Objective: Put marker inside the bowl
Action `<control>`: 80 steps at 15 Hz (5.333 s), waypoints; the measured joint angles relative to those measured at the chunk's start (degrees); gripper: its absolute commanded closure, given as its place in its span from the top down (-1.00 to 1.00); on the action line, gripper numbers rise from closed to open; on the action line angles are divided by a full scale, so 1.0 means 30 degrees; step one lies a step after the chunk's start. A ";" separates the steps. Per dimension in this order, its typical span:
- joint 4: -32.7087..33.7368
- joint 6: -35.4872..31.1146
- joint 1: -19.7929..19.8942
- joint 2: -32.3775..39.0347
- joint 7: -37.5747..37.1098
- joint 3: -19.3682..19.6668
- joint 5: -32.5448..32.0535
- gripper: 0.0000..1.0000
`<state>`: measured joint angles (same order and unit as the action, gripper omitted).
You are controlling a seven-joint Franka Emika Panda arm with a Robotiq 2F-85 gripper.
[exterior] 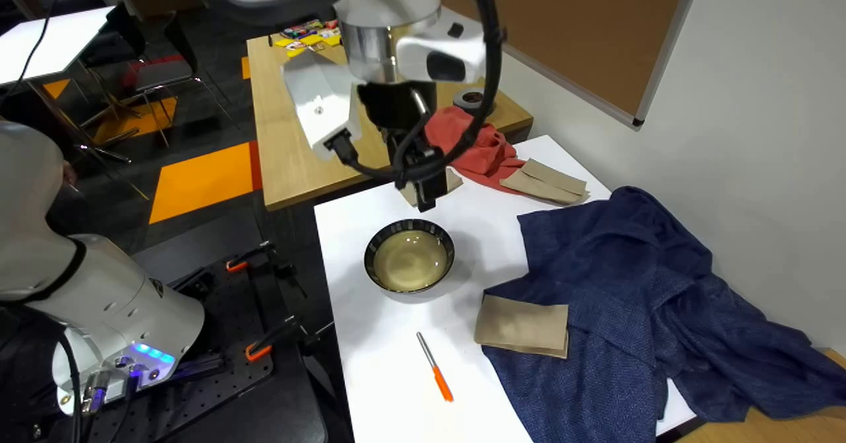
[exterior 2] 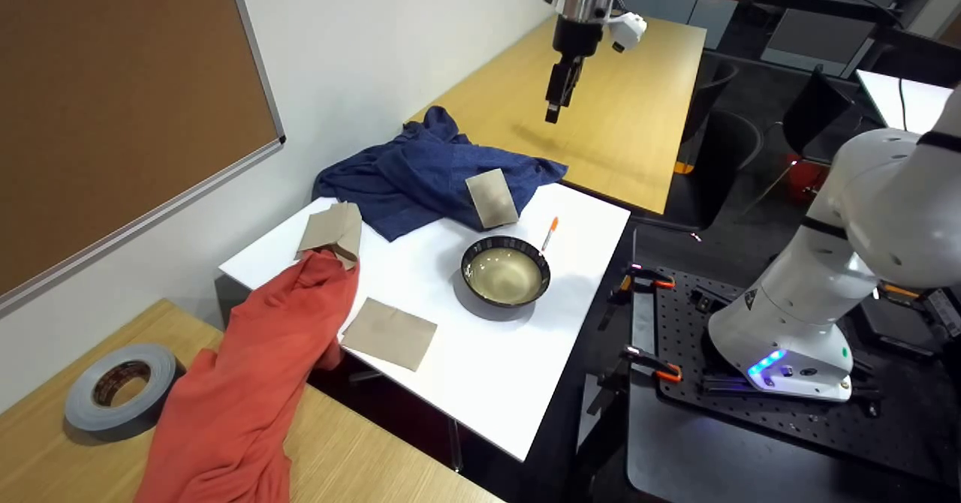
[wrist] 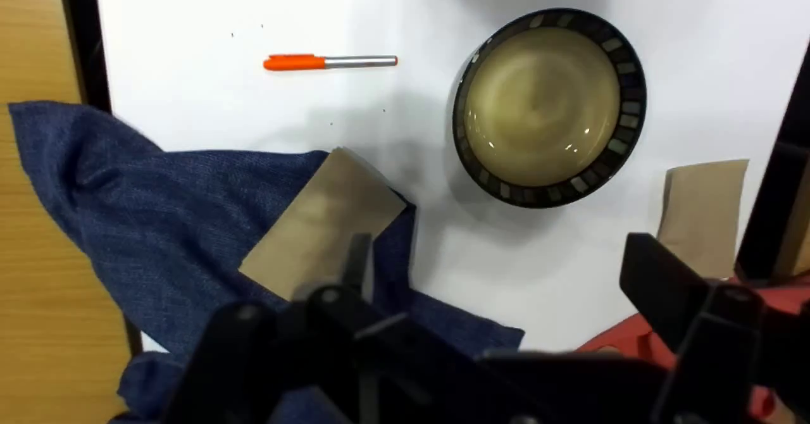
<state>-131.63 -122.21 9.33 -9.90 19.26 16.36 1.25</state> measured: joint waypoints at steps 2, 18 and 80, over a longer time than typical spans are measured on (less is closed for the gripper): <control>-0.0512 -0.1358 0.0512 0.0633 -0.1492 0.0012 0.0045 1.00; -0.1110 -0.8648 0.2184 0.8609 -1.3420 0.0133 0.3629 1.00; -0.5704 -1.1444 -0.0510 0.3138 -0.9529 -0.2492 0.3635 -0.93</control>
<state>-148.74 -156.54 7.80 -0.49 -9.33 8.88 12.15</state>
